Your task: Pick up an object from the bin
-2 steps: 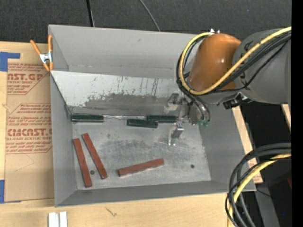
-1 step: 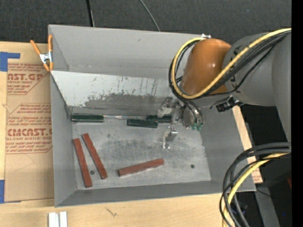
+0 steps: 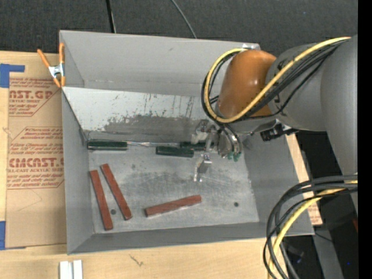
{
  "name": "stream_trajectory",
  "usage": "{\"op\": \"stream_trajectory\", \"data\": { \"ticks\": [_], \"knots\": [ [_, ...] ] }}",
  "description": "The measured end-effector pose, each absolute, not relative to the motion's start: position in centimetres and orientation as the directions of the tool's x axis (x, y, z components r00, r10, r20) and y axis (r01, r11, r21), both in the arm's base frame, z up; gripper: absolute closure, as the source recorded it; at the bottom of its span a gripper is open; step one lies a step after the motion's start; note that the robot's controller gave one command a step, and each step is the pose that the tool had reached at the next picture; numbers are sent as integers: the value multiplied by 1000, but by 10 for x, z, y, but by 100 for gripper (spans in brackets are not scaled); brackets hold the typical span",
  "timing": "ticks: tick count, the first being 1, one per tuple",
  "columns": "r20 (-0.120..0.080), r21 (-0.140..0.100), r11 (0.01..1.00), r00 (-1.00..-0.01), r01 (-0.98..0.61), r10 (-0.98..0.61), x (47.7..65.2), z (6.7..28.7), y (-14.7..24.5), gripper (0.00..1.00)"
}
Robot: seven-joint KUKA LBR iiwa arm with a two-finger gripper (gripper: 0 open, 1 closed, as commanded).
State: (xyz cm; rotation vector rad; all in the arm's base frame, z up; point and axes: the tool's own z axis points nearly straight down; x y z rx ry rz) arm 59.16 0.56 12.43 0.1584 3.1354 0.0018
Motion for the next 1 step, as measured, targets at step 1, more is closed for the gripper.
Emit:
{"op": "stream_trajectory", "data": {
  "ticks": [1],
  "knots": [
    [-26, 2, 957, -956, 291, 291, 602, 81, 20, 0]
  ]
}}
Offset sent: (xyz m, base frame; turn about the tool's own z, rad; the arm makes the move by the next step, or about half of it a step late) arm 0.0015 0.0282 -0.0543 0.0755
